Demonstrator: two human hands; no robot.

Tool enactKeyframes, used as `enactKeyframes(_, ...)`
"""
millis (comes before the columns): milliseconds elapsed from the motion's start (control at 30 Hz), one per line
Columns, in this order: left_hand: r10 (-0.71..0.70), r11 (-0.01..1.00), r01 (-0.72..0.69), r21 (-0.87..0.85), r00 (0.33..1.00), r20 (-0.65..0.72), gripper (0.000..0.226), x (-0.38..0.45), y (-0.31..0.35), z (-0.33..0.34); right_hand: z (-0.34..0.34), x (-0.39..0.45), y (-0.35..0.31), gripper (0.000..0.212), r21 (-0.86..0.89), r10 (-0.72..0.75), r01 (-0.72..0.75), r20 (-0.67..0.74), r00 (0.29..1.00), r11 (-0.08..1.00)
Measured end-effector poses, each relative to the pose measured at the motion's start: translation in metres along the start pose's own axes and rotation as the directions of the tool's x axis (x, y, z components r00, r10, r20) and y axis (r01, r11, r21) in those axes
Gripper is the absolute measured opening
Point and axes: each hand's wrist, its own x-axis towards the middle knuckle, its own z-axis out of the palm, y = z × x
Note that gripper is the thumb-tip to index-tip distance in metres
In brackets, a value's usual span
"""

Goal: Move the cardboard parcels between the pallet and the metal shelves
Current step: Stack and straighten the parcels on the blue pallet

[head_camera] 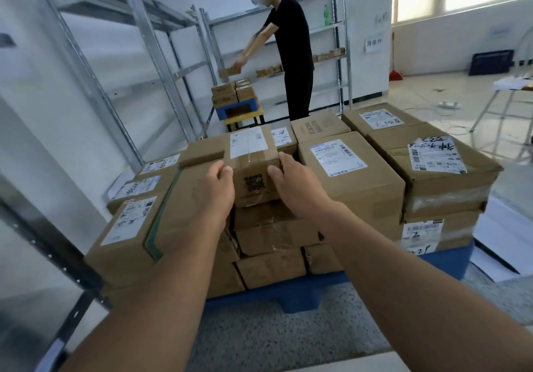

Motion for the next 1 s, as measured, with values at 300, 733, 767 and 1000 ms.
enactKeyframes(300, 0.04, 0.999, -0.035, -0.039, 0.993, 0.112, 0.045, -0.001, 0.008, 0.025, -0.026, 0.003, 0.019, 0.013, -0.037, 0.053, -0.054, -0.025, 0.998, 0.998)
enactKeyframes(733, 0.155, 0.976, -0.163, 0.147, 0.986, 0.064, 0.052, 0.01, 0.013, -0.018, -0.036, 0.021, -0.017, 0.037, -0.308, -0.071, 0.008, -0.192, 0.979, 0.951)
enactKeyframes(767, 0.165, 0.968, -0.172, 0.182, 0.985, 0.051, 0.052, 0.013, 0.011, -0.025, -0.034, 0.024, -0.022, 0.036, -0.337, -0.107, 0.036, -0.194, 0.975, 0.941)
enactKeyframes(1000, 0.177, 0.935, -0.159, 0.317, 0.984, -0.028, 0.049, 0.049, -0.016, -0.082, 0.015, 0.046, -0.063, 0.029, -0.333, -0.194, 0.145, -0.12, 0.974, 0.932)
